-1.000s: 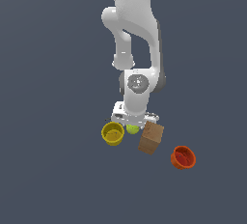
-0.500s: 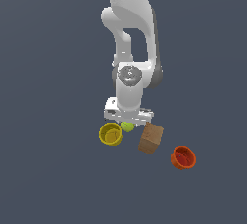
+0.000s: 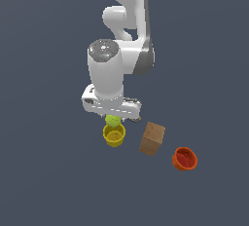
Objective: Pick up a designated object from a clutter of objects.
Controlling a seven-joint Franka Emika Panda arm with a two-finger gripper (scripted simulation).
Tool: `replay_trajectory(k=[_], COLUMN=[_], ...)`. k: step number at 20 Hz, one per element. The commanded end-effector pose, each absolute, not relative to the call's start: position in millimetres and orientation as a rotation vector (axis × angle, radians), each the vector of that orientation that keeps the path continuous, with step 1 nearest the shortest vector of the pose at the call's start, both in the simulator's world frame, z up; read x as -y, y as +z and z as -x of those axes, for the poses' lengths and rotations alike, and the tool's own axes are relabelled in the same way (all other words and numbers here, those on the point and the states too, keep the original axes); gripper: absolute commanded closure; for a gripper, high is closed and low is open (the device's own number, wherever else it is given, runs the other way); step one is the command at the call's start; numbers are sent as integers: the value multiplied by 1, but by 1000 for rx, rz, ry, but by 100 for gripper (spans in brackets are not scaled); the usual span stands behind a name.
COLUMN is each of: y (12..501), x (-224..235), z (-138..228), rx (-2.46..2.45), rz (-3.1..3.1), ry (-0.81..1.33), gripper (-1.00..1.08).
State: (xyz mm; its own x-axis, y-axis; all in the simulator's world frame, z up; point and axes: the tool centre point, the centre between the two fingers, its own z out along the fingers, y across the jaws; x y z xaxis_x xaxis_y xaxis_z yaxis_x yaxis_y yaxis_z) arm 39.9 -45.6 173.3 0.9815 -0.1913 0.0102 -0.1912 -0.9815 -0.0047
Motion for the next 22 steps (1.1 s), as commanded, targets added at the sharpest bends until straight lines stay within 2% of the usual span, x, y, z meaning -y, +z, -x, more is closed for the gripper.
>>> replay_trajectory(k=[1,12,22], y=[199,303,372], x=[64,141,194], z=[-43,-62,-76], rx=[-301,-300,-299], rz=[3123,3124,3126], ry=[-17,-10,-5], gripper=[108,108,108])
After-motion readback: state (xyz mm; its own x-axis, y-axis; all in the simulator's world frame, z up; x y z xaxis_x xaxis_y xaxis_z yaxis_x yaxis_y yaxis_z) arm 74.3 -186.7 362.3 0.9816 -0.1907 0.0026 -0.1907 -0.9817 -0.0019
